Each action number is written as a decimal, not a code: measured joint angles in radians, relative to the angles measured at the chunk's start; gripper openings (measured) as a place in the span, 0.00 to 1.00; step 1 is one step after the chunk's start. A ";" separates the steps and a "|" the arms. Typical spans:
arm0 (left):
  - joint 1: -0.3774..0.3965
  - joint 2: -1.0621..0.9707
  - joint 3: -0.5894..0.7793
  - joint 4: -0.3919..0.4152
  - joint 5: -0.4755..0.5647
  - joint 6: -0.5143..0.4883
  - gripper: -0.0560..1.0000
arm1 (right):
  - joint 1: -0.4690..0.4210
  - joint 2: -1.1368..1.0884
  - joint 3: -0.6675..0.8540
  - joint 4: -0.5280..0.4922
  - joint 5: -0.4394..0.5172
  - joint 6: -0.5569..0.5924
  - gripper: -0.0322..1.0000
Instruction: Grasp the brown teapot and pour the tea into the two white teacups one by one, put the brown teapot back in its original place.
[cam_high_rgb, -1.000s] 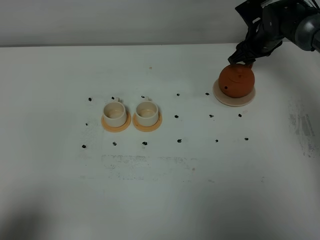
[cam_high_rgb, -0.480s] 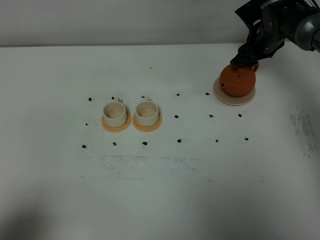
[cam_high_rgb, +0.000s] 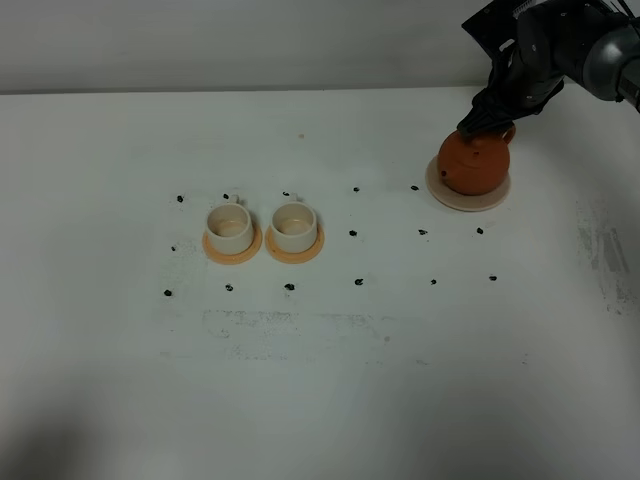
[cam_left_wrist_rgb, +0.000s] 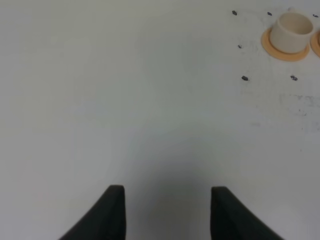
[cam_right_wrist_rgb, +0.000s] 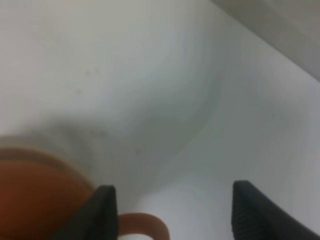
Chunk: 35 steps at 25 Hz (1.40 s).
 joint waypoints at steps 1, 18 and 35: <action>0.000 0.000 0.000 0.000 0.000 0.000 0.46 | -0.002 0.000 0.000 0.000 0.002 -0.001 0.53; 0.000 0.000 0.000 0.000 0.000 0.000 0.46 | -0.031 0.000 0.000 0.009 0.020 -0.003 0.53; 0.000 0.000 0.000 0.000 0.000 0.001 0.46 | -0.031 0.001 0.000 0.015 -0.006 -0.004 0.53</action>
